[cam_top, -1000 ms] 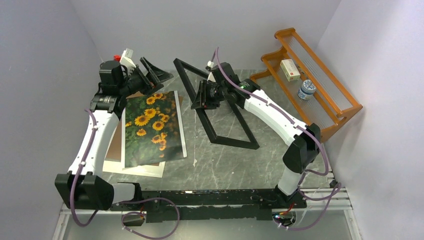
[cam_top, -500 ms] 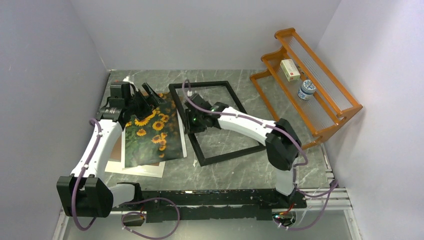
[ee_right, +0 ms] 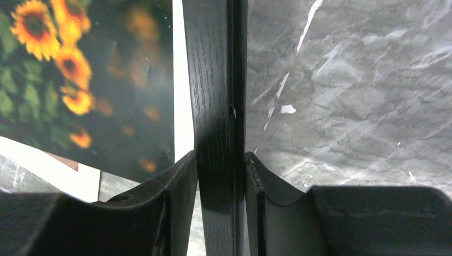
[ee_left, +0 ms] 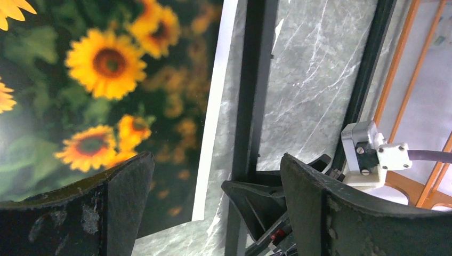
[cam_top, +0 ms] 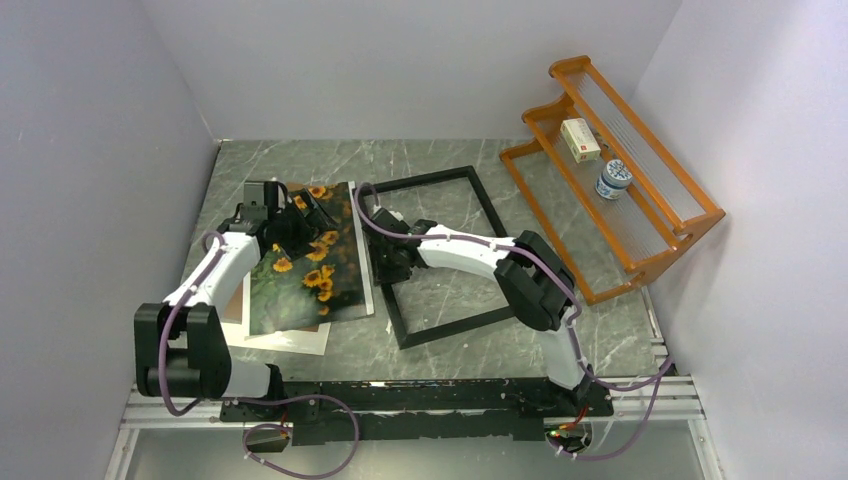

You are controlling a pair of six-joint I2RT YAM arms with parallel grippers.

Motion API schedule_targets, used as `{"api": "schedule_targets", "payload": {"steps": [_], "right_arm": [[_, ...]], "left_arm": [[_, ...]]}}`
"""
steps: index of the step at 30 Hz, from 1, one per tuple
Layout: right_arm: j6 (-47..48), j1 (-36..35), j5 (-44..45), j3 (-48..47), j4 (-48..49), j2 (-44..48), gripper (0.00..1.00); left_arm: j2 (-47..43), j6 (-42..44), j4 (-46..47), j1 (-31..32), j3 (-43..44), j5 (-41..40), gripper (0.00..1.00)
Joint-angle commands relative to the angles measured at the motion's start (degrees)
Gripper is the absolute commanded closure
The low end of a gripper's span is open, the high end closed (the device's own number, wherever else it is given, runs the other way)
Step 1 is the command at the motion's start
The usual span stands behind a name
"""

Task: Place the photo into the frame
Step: Turn over the photo frame at the center of the board.

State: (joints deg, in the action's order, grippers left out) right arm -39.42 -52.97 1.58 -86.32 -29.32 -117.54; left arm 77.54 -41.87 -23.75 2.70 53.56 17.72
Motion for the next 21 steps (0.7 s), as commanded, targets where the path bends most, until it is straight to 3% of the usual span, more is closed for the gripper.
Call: {"api": "schedule_targets", "payload": {"steps": [1,6,12,21], "right_arm": [[-3.7,0.2,-3.2,-0.2,3.6,0.9,0.56],[-2.6,0.4,-1.7,0.4,2.9,2.5,0.43],[-1.4,3.4,1.4,4.1,4.7,8.9,0.41],[5.7,19.4,8.3,17.4,5.3,21.7,0.37]], "left_arm": [[1.0,-0.6,4.1,-0.2,0.0,2.0,0.08],[2.2,-1.0,5.3,-0.2,-0.6,2.2,0.08],[3.8,-1.3,6.4,-0.2,-1.6,3.1,0.09],[9.2,-0.4,9.1,2.6,-0.7,7.7,0.18]]}}
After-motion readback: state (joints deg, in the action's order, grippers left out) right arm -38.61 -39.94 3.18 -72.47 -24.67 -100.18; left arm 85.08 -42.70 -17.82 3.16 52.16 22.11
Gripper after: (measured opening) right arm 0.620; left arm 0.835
